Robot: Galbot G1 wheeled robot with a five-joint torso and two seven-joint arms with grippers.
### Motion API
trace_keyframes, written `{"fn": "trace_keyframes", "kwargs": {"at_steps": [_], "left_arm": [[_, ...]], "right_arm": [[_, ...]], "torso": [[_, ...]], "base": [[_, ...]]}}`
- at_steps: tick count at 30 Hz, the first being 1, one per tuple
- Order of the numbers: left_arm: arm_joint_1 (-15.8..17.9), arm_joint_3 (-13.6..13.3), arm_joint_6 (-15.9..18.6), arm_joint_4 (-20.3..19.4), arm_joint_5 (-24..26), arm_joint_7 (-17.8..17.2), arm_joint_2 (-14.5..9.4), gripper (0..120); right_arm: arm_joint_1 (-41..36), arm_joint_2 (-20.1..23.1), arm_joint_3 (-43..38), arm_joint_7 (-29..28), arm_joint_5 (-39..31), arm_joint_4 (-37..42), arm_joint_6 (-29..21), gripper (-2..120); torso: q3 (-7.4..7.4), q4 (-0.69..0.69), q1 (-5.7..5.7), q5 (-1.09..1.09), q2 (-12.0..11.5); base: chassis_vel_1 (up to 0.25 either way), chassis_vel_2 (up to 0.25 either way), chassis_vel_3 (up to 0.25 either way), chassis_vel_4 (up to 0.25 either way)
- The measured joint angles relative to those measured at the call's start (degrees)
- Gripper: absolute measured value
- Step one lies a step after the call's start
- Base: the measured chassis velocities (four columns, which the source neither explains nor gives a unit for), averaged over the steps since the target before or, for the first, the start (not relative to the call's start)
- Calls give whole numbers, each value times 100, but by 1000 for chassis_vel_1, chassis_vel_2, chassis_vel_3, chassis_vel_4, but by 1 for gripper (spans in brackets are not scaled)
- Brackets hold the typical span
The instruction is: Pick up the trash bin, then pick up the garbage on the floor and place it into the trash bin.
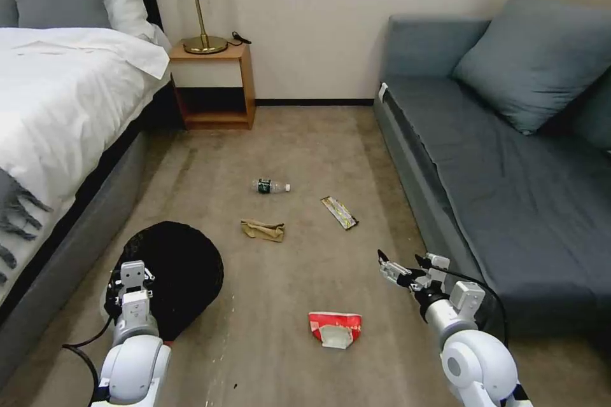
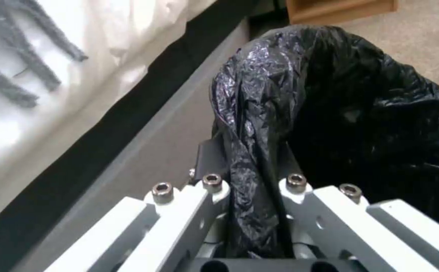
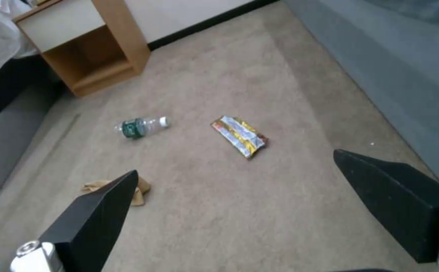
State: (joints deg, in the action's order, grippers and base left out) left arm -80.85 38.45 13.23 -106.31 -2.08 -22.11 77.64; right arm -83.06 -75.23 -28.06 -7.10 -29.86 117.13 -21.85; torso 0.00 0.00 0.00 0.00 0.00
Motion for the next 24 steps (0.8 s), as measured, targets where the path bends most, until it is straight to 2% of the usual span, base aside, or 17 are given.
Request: {"fn": "trace_keyframes", "kwargs": {"at_steps": [5,11,14,17,18,24], "left_arm": [[24,-2,-1,12,0,3,-2,5],[43,-10,-24,19,0,21,-42,5],[25,-10,-62,19,2,51,-78,5],[-8,14,-104,17,3,83,-114,5],[-30,38,-137,1,3,101,-124,5],[32,-51,-238,-3,-16,218,-142,5]], "right_arm": [[41,48,52,1,24,-57,-11,100],[222,326,178,71,15,-203,-159,100],[335,549,266,181,14,-288,-248,100],[580,957,427,346,18,-426,-398,100],[812,1220,575,426,16,-542,-498,100],[1139,1686,839,637,-11,-717,-724,100]], "torso": [[0,0,0,0,0],[0,0,0,0,0],[1,0,1,1,0],[0,0,0,0,0],[0,0,0,0,0],[0,2,0,0,0]], "base": [[-96,92,100,-100],[-86,81,85,-88],[-12,13,17,-11],[0,0,0,0],[0,0,0,0],[0,0,0,0]]}}
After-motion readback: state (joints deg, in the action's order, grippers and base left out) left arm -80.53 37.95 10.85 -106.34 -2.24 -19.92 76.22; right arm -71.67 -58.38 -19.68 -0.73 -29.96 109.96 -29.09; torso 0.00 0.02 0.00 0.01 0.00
